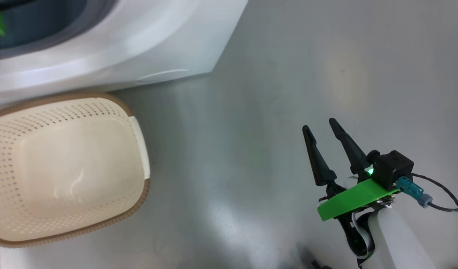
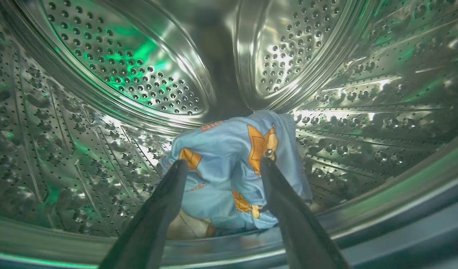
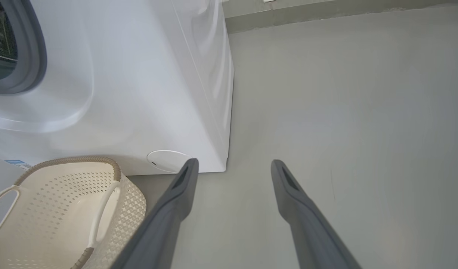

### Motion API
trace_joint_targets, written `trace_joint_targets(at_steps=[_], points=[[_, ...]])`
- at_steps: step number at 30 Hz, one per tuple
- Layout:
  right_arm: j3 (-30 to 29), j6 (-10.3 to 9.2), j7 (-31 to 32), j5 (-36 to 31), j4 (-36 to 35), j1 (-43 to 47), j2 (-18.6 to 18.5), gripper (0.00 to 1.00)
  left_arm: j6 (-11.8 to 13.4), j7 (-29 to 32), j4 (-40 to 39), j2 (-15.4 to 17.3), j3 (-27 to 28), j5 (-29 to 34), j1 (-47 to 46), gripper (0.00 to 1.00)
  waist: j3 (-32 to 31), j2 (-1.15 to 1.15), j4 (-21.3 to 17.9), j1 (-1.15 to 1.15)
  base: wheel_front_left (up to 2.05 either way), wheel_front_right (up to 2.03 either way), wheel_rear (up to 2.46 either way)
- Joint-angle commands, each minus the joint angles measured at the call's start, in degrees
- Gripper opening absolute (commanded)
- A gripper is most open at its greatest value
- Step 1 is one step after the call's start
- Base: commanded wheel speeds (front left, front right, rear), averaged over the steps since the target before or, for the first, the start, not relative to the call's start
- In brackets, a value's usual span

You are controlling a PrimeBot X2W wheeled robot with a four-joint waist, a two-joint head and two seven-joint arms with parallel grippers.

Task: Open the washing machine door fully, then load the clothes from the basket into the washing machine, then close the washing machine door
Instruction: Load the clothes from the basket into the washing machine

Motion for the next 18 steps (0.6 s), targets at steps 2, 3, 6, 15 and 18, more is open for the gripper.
trace_joint_targets(at_steps=[2, 3, 6, 15, 18], points=[[0.66, 0.09, -0.67, -0.67, -0.85, 2.34, -0.03, 1.0, 0.51, -1.04, -1.47, 1.85, 0.61, -0.32, 2.28, 1.0, -2.72, 0.0, 1.37, 0.0, 0.0, 0.0, 0.0], [0.58, 0.09, -0.67, -0.8, -0.76, 2.5, -0.03, 1.0, 0.44, -1.28, -1.56, 1.6, 0.51, -0.45, 3.14, 1.0, -3.36, 0.0, 1.5, 0.0, 0.0, 0.0, 0.0], [0.41, 0.09, -0.67, -0.87, -0.31, 2.95, -0.03, 1.0, 0.34, -2.08, -2.17, 1.11, 0.7, -1.17, 5.7, 1.0, -5.39, 0.0, 1.78, 0.0, 0.0, 0.0, 0.0], [0.14, 0.09, -0.67, -1.5, -0.39, 5.93, -0.03, 1.0, 1.06, -3.68, -8.35, 0.18, 2.43, -3.71, 16.59, 1.0, -12.31, 0.0, 2.75, 0.0, 0.0, 0.0, 0.0], [-0.14, 0.09, -0.67, -1.73, -0.54, 6.87, -0.03, 1.0, 1.45, -3.85, -11.9, 0.11, 3.0, -4.19, 20.8, 1.0, -14.1, 0.0, 3.17, 0.0, 0.0, 0.0, 0.0]])
